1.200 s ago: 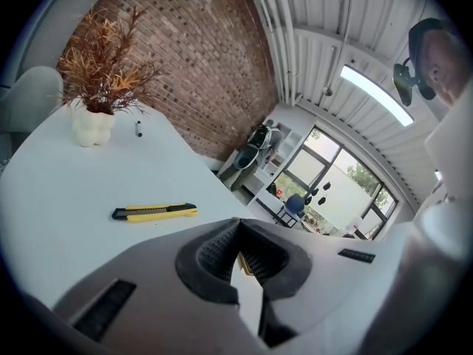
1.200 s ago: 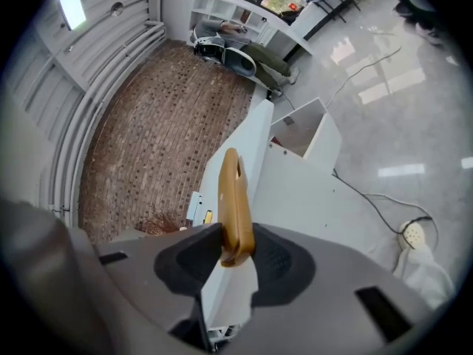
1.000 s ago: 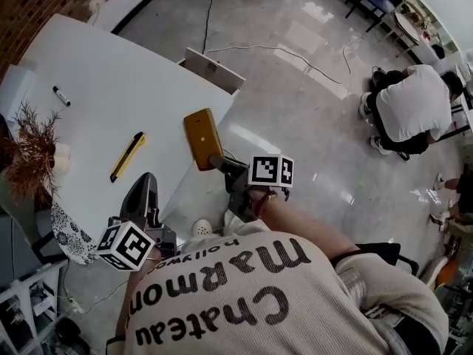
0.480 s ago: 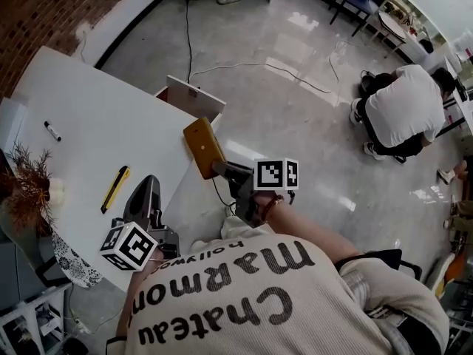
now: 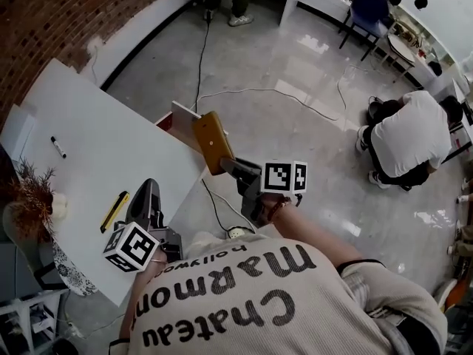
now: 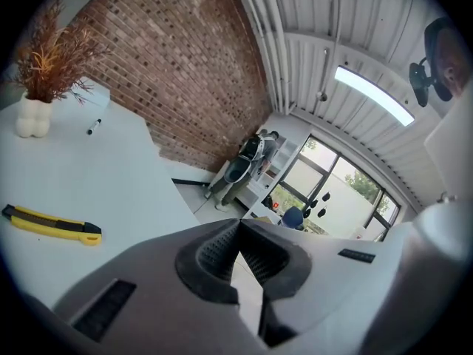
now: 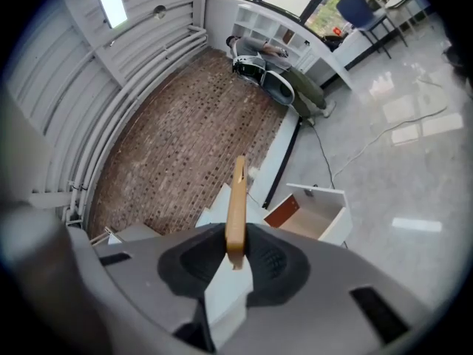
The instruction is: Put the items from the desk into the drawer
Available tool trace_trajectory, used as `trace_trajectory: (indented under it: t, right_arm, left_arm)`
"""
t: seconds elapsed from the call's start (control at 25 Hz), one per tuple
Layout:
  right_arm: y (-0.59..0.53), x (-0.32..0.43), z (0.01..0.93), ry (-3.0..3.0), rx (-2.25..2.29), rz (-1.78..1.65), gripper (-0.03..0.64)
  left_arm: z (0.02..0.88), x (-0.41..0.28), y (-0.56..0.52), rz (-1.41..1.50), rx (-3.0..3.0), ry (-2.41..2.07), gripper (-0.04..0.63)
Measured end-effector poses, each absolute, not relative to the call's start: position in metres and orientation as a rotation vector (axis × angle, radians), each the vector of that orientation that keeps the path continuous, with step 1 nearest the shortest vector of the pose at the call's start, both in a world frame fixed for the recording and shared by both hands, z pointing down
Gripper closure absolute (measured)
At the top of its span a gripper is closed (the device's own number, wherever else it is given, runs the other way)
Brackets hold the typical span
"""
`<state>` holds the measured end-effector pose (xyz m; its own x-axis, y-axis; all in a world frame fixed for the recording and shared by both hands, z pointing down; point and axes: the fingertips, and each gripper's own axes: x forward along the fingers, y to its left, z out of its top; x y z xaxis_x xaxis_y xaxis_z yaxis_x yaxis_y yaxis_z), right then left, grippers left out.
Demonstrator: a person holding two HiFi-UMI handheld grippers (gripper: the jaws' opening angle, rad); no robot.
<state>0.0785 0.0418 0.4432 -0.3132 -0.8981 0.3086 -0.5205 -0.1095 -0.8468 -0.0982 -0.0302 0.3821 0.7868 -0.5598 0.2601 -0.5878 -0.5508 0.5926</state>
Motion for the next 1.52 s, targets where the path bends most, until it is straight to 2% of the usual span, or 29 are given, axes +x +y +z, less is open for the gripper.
trace_trajectory:
  t: [0.64, 0.92, 1.2, 1.52]
  right_arm:
    - [-0.035, 0.099, 0.424, 1.667, -1.674, -1.295, 0.531]
    - [-0.052, 0.102, 0.436, 1.673, -1.716, -1.360, 0.531]
    - [-0.105, 0.119, 0.458, 1.772, -1.634, -1.461, 0.531]
    - [-0.173, 0.149, 0.480, 2.039, -1.417, -1.669, 0.531]
  left_arm:
    - [0.377, -0.083, -0.129, 0.094, 2.338, -0.736, 0.594]
    - [0.390, -0.080, -0.145, 0.093, 2.288, -0.758, 0.594]
    - [0.407, -0.076, -0.164, 0.060, 2.219, -0.862, 0.594]
    - [0.416, -0.061, -0.186, -0.044, 2.031, -1.188, 0.594]
